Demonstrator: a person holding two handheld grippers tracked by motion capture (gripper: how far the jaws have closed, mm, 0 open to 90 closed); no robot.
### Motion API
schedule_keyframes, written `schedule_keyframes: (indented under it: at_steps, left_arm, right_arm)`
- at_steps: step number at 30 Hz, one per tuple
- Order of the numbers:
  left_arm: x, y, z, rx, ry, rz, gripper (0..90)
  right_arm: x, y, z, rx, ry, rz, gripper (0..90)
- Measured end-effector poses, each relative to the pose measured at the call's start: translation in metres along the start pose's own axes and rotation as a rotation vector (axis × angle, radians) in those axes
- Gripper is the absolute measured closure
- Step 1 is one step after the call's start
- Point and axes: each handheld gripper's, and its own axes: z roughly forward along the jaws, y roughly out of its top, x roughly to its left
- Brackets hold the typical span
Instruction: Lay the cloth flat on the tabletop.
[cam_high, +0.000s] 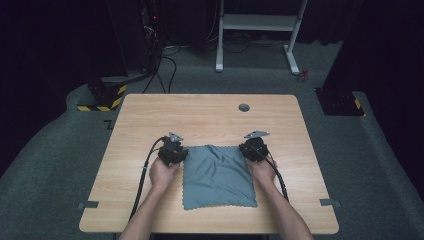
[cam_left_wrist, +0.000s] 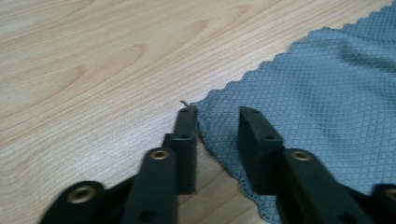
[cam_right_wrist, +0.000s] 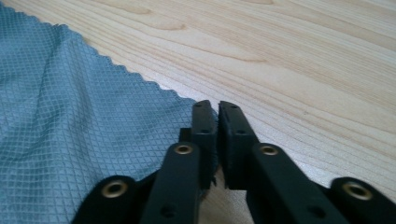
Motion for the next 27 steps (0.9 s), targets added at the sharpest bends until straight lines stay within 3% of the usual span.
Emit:
schedule_keyframes:
  at_steps: [5, 8, 11, 15, 18, 27]
  left_arm:
    - [0.0, 0.008, 0.003, 0.035, -0.04, 0.016, 88.2]
    - [0.001, 0.01, 0.004, 0.034, -0.038, 0.021, 88.8]
    - [0.003, 0.011, 0.005, 0.021, -0.046, 0.0, 88.8]
    - [0.001, 0.02, 0.008, 0.005, -0.026, 0.015, 88.8]
    - [0.001, 0.025, 0.01, -0.028, -0.027, -0.017, 88.8]
    - [-0.007, 0.031, 0.023, 0.001, 0.074, 0.057, 88.2]
  right_arm:
    - [-0.004, -0.001, -0.003, 0.009, -0.008, 0.0, 89.4]
    - [-0.006, -0.001, -0.005, 0.002, -0.009, 0.014, 89.5]
    - [-0.01, 0.001, -0.01, -0.021, -0.014, 0.019, 89.6]
    - [-0.013, 0.002, -0.012, -0.04, -0.027, 0.028, 89.7]
    - [-0.017, 0.001, -0.011, -0.036, -0.043, 0.043, 89.7]
    - [-0.022, -0.001, -0.002, -0.033, -0.073, 0.063, 89.7]
